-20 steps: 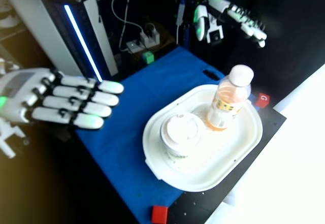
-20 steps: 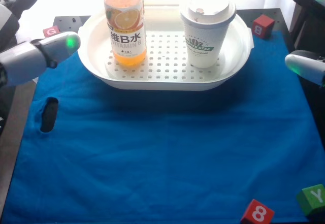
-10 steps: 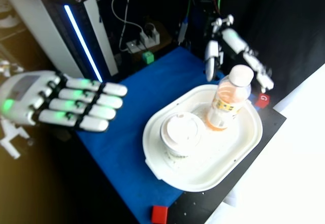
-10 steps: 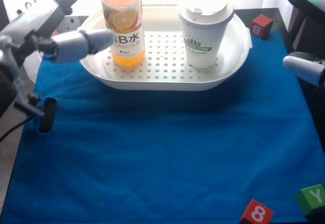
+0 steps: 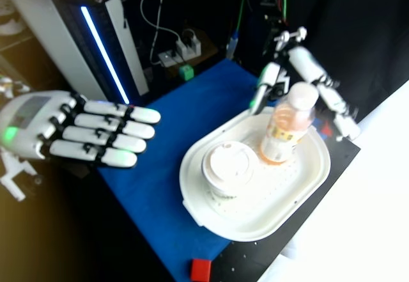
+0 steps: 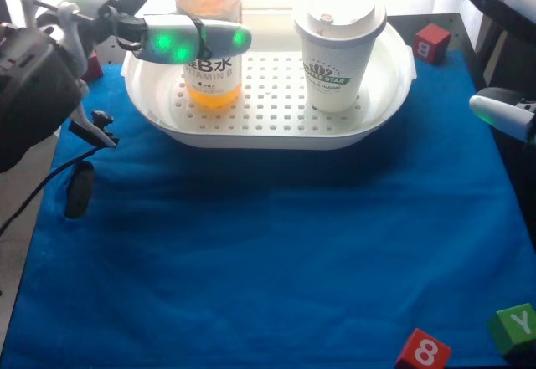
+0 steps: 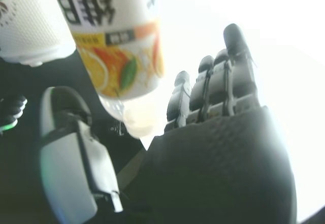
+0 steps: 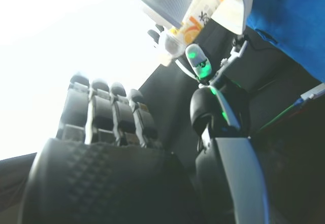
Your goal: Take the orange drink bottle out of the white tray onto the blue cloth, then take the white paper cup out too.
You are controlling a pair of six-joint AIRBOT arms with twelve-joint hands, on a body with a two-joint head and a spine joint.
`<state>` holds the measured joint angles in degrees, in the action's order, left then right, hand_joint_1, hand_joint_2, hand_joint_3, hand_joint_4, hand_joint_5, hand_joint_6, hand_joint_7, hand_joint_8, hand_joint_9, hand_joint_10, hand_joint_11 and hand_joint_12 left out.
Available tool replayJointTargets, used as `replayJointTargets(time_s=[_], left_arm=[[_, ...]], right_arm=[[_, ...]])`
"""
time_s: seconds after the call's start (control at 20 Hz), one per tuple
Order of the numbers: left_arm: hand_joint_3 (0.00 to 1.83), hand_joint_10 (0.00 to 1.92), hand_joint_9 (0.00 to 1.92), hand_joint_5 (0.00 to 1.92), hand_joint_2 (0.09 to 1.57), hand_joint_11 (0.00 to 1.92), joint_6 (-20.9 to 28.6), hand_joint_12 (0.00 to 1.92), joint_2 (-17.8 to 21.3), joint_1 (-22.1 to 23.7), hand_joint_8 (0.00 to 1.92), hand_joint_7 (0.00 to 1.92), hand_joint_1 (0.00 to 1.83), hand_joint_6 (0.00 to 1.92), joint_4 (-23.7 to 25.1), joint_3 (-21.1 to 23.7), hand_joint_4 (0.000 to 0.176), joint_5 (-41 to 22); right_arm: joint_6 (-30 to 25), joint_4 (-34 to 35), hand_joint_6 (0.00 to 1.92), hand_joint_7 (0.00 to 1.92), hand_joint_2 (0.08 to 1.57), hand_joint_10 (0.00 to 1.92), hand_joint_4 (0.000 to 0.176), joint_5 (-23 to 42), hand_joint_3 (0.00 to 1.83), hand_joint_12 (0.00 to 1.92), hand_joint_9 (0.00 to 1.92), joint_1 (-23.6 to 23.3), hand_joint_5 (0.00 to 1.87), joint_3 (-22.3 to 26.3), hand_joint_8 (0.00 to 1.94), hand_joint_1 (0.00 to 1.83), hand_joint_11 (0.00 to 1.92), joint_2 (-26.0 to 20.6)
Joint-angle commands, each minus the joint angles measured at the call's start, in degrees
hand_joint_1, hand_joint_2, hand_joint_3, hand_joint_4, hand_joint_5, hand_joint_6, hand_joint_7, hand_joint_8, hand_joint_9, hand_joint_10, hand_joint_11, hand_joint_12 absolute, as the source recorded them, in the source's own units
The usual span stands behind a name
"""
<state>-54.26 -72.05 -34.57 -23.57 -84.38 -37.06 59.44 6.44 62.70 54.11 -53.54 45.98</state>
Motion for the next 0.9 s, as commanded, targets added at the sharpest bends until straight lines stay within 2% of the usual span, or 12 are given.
replayJointTargets(time_s=[0.0, 0.05, 0.1, 0.15, 0.2, 0.25, 0.4, 0.45, 0.5, 0.55, 0.6, 0.85], left_arm=[[0.0, 0.01, 0.01, 0.0, 0.99, 0.0, 0.42, 0.93, -0.28, 0.81, 0.0, 0.0, 0.67, 0.0, 0.43, -0.48, 0.13, -5.25], [0.0, 0.13, 0.18, 0.04, 1.02, 0.0, 1.08, 1.63, -0.67, 0.81, 0.04, 0.09, 0.69, 0.02, 0.43, -1.08, 0.123, -4.84], [0.0, 1.5, 0.33, 0.18, 1.07, 0.27, 3.83, 1.91, -1.34, 0.8, 1.26, 0.27, 0.87, 1.09, 1.46, -2.44, 0.0, -4.23], [0.0, 1.5, 0.33, 0.18, 1.07, 0.27, 3.89, 1.91, -1.35, 0.8, 1.26, 0.27, 0.87, 1.09, 1.46, -2.44, 0.0, -4.23], [0.02, 1.72, 0.31, 0.52, 1.25, 0.31, 3.98, 1.92, -1.37, 0.83, 1.49, 0.32, 0.85, 1.46, 1.5, -2.45, 0.105, -4.23], [0.01, 1.75, 0.33, 0.64, 1.27, 0.33, 3.99, 1.92, -1.35, 0.83, 1.54, 0.37, 0.91, 1.48, 1.63, -2.4, 0.053, -4.3], [0.0, 1.75, 0.18, 0.65, 1.29, 0.09, 4.71, 1.92, -1.01, 0.82, 1.57, 0.33, 0.85, 1.52, 2.36, -1.97, 0.164, -5.49], [0.0, 1.63, 0.03, 0.67, 1.27, 0.02, 4.8, 1.92, -0.76, 0.82, 1.5, 0.15, 0.86, 1.48, 2.63, -1.62, 0.168, -5.97], [0.0, 1.31, 0.01, 0.67, 1.28, 0.0, 4.8, 1.92, -0.42, 0.82, 1.33, 0.03, 0.91, 1.49, 2.97, -1.16, 0.084, -6.62], [0.01, 1.54, 0.0, 0.63, 1.3, 0.0, 4.8, 1.92, -0.07, 0.82, 1.42, 0.04, 0.88, 1.55, 3.24, -0.72, 0.093, -7.25], [0.01, 1.84, 0.41, 0.61, 1.31, 0.56, 4.8, 1.92, 0.23, 0.82, 1.82, 0.33, 0.84, 1.6, 3.52, -0.26, 0.14, -7.9], [0.0, 1.92, 0.9, 0.81, 1.19, 1.08, 4.8, 1.92, 1.21, 0.85, 1.92, 0.8, 1.07, 1.92, 4.66, 1.13, 0.132, -9.9]], right_arm=[[0.04, 0.33, 0.0, 0.0, 1.34, 0.0, 0.0, 7.06, 0.0, 0.0, 0.0, -0.83, 0.0, -0.11, 0.0, 0.56, 0.0, 0.06], [0.03, 0.39, 0.0, 0.0, 1.34, 0.0, 0.0, 7.06, 0.0, 0.0, 0.0, -0.83, 0.0, -0.1, 0.0, 0.56, 0.0, 0.06], [-0.03, 0.4, 0.0, 0.0, 1.33, 0.0, 0.0, 7.06, 0.0, 0.0, 0.0, -0.83, 0.0, -0.07, 0.0, 0.6, 0.0, 0.06], [-0.04, 0.4, 0.0, 0.0, 1.33, 0.0, 0.0, 7.06, 0.0, 0.0, 0.0, -0.83, 0.0, -0.07, 0.0, 0.6, 0.0, 0.06], [-0.09, 0.46, 0.0, 0.0, 1.34, 0.0, 0.0, 7.06, 0.0, 0.0, 0.0, -0.83, 0.0, -0.04, 0.0, 0.6, 0.0, 0.06], [-0.14, 0.55, 0.0, 0.0, 1.34, 0.0, 0.0, 7.06, 0.0, 0.0, 0.0, -0.83, 0.0, -0.02, 0.0, 0.62, 0.0, 0.06], [-0.16, 0.69, 0.0, 0.0, 1.35, 0.0, 0.0, 7.06, 0.0, 0.0, 0.0, -0.81, 0.0, -0.01, 0.0, 0.64, 0.0, 0.11], [-0.17, 0.72, 0.0, 0.0, 1.35, 0.0, 0.0, 7.06, 0.0, 0.0, 0.0, -0.81, 0.0, -0.01, 0.0, 0.67, 0.0, 0.16], [-0.17, 0.75, 0.0, 0.0, 1.35, 0.0, 0.0, 7.06, 0.0, 0.0, 0.0, -0.81, 0.0, -0.03, 0.0, 0.68, 0.0, 0.23], [-0.17, 0.78, 0.0, 0.0, 1.35, 0.0, 0.0, 7.06, 0.0, 0.0, 0.0, -0.81, 0.0, -0.04, 0.0, 0.67, 0.0, 0.3], [-0.17, 0.8, 0.0, 0.0, 1.34, 0.0, 0.0, 7.06, 0.0, 0.0, 0.0, -0.81, 0.0, -0.05, 0.0, 0.64, 0.0, 0.32], [-0.17, 0.86, 0.0, 0.0, 1.35, 0.0, 0.0, 7.06, 0.0, 0.0, 0.0, -0.8, 0.0, -0.11, 0.0, 0.55, 0.0, 0.38]])
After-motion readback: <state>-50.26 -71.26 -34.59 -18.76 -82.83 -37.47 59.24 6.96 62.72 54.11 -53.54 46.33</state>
